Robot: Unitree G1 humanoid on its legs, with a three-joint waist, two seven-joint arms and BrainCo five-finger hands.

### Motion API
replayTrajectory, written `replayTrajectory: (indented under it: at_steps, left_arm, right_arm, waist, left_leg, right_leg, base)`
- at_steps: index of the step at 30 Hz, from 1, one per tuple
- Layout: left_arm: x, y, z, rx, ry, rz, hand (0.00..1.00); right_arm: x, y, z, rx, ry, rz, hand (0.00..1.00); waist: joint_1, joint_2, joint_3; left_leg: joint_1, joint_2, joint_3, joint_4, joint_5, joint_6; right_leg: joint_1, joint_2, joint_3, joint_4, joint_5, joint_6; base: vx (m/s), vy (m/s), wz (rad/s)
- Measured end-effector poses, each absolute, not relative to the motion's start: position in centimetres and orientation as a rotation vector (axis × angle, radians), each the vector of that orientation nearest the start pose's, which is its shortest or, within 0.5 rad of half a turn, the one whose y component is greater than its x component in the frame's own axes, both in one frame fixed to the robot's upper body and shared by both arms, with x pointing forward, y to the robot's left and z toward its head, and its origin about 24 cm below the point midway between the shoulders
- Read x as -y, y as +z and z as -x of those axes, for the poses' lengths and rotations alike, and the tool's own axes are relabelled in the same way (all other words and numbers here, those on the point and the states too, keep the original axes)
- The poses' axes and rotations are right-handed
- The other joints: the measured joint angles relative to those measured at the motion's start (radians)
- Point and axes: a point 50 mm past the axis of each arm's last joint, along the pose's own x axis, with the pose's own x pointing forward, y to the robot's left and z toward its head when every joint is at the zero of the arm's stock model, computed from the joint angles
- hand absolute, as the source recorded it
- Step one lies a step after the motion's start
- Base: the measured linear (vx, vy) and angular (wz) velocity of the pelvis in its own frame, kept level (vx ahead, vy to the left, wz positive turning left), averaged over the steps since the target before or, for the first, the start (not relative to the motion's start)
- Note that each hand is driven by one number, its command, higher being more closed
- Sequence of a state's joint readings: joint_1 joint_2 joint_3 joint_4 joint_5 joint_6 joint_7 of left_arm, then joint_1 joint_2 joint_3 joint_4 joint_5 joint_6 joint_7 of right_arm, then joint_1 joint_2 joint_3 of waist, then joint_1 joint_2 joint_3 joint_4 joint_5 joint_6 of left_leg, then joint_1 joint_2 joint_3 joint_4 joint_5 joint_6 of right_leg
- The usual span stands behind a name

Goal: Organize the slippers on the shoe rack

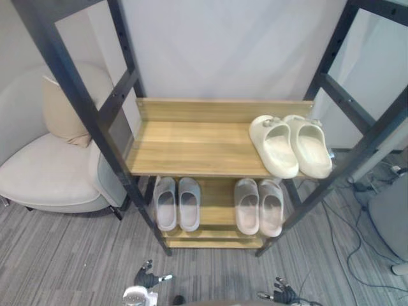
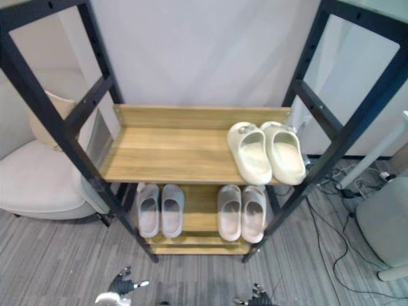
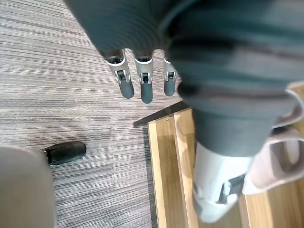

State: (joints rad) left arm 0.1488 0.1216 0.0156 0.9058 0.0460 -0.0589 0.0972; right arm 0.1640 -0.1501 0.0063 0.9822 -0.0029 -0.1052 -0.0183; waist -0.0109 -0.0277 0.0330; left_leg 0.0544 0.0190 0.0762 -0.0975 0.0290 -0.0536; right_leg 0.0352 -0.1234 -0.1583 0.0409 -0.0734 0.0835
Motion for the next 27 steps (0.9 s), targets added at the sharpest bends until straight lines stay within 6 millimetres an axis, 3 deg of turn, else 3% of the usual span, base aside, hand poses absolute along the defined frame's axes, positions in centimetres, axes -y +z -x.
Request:
replayTrajectory:
  at_steps: [3,5,7,9,11,12,13,14,17,19,21,22,23,24,26,27]
  left_arm:
    - [-20.5,-14.9,-10.1,-0.988,0.181,-0.165,0.00]
    - [-19.7,-14.9,-10.6,-0.977,0.180,-0.147,0.00]
    - [-19.4,-14.8,-11.1,-0.963,0.182,-0.137,0.00]
    - [-19.5,-14.7,-11.3,-0.954,0.202,-0.127,0.00]
    - [-19.4,-14.5,-11.9,-0.938,0.206,-0.132,0.00]
    - [-19.1,-14.5,-12.1,-0.932,0.202,-0.123,0.00]
    - [-18.9,-14.4,-12.4,-0.922,0.200,-0.120,0.00]
    - [-18.3,-14.3,-12.9,-0.911,0.190,-0.105,0.00]
    - [-16.8,-14.4,-13.0,-0.910,0.166,-0.076,0.00]
    - [-16.4,-14.4,-13.0,-0.909,0.149,-0.077,0.00]
    - [-16.1,-14.2,-13.8,-0.889,0.130,-0.081,0.00]
    - [-16.0,-14.1,-14.0,-0.883,0.126,-0.081,0.00]
    - [-15.8,-14.0,-14.2,-0.878,0.115,-0.084,0.00]
    - [-15.8,-14.0,-14.3,-0.876,0.113,-0.083,0.00]
    - [-15.5,-13.9,-14.7,-0.872,0.089,-0.098,0.00]
    - [-15.4,-13.9,-14.8,-0.871,0.085,-0.100,0.00]
  right_arm:
    - [20.5,-15.6,-9.1,-1.031,-0.096,0.136,0.00]
    - [20.9,-15.5,-9.2,-1.027,-0.094,0.158,0.00]
    - [20.6,-15.5,-9.1,-1.027,-0.087,0.159,0.00]
    - [20.5,-15.5,-9.1,-1.024,-0.085,0.159,0.00]
    - [19.9,-15.6,-9.0,-1.025,-0.085,0.136,0.00]
    - [19.9,-15.7,-8.8,-1.029,-0.088,0.134,0.00]
    - [19.9,-15.7,-8.7,-1.032,-0.090,0.135,0.00]
    - [20.5,-15.5,-8.9,-1.026,-0.098,0.148,0.00]
    - [21.4,-15.2,-9.3,-1.005,-0.116,0.169,0.00]
    - [21.3,-15.0,-9.9,-0.982,-0.119,0.172,0.00]
    - [20.6,-14.8,-11.1,-0.951,-0.112,0.159,0.00]
    - [20.1,-14.7,-11.7,-0.937,-0.106,0.148,0.00]
    - [19.4,-14.6,-12.5,-0.919,-0.102,0.129,0.00]
    - [19.1,-14.5,-12.7,-0.914,-0.100,0.122,0.00]
    - [18.4,-14.7,-12.6,-0.917,-0.100,0.102,0.00]
    - [18.4,-14.7,-12.6,-0.916,-0.100,0.104,0.00]
  waist:
    - [0.005,-0.014,0.026]
    - [-0.002,-0.002,0.037]
    - [-0.002,-0.004,0.046]
    - [0.002,-0.014,0.047]
    - [-0.002,-0.031,0.048]
    - [-0.002,-0.046,0.048]
    - [0.004,-0.045,0.047]
    - [0.016,-0.021,0.059]
    - [0.018,0.017,0.062]
    - [0.020,0.026,0.065]
    - [0.018,0.016,0.082]
    - [0.020,0.011,0.088]
    - [0.017,0.009,0.095]
    - [0.014,0.010,0.097]
    - [0.005,0.014,0.107]
    - [0.004,0.017,0.105]
  left_leg:
    - [-0.012,-0.028,-0.016,0.069,-0.072,0.014]
    - [-0.014,-0.042,-0.080,0.096,-0.083,0.025]
    - [-0.008,-0.050,-0.146,0.116,-0.079,0.034]
    - [-0.028,-0.050,-0.200,0.133,-0.079,0.024]
    - [-0.089,-0.074,-0.284,0.185,-0.086,0.003]
    - [-0.097,-0.087,-0.317,0.190,-0.085,-0.010]
    - [-0.106,-0.090,-0.339,0.186,-0.080,-0.019]
    - [-0.122,-0.079,-0.372,0.185,-0.069,-0.033]
    - [-0.153,-0.042,-0.449,0.163,-0.046,-0.070]
    - [-0.178,-0.022,-0.475,0.154,-0.026,-0.090]
    - [-0.210,-0.001,-0.426,0.152,0.023,-0.080]
    - [-0.226,0.003,-0.357,0.151,0.046,-0.056]
    - [-0.244,0.019,-0.220,0.159,0.052,-0.019]
    - [-0.258,0.029,-0.149,0.192,0.026,-0.009]
    - [-0.296,0.072,0.125,0.414,-0.089,0.042]
    - [-0.294,0.082,0.167,0.443,-0.105,0.047]
  right_leg:
    - [-0.066,-0.054,0.008,0.237,-0.112,0.046]
    - [-0.165,-0.067,0.099,0.513,-0.108,0.044]
    - [-0.192,-0.042,0.205,0.606,-0.106,0.028]
    - [-0.185,0.002,0.321,0.588,-0.178,0.011]
    - [-0.161,0.030,0.407,0.453,-0.193,-0.001]
    - [-0.129,0.013,0.400,0.411,-0.227,0.002]
    - [-0.105,0.003,0.380,0.364,-0.252,-0.001]
    - [-0.089,0.003,0.330,0.328,-0.261,-0.010]
    - [-0.069,0.046,0.242,0.297,-0.248,-0.033]
    - [-0.068,0.072,0.196,0.282,-0.235,-0.054]
    - [-0.070,0.074,0.140,0.268,-0.222,-0.074]
    - [-0.073,0.073,0.118,0.263,-0.214,-0.082]
    - [-0.078,0.070,0.086,0.251,-0.203,-0.097]
    - [-0.079,0.067,0.068,0.246,-0.200,-0.103]
    - [-0.061,0.041,-0.017,0.251,-0.198,-0.106]
    - [-0.056,0.034,-0.032,0.250,-0.198,-0.106]
  base:
    - [0.04,0.017,0.15]
    - [0.05,-0.001,0.76]
    - [0.12,-0.068,1.00]
    - [0.12,-0.146,0.99]
    - [0.04,-0.233,1.29]
    - [0.03,-0.246,1.25]
    - [0.02,-0.253,0.98]
    - [-0.02,-0.220,0.87]
    - [-0.01,-0.200,0.87]
    - [0.03,-0.114,0.68]
    - [-0.02,-0.038,0.67]
    - [-0.06,-0.030,0.64]
    - [-0.07,-0.030,0.54]
    - [-0.08,-0.033,0.75]
    - [-0.06,-0.011,0.90]
    - [-0.05,0.077,0.85]
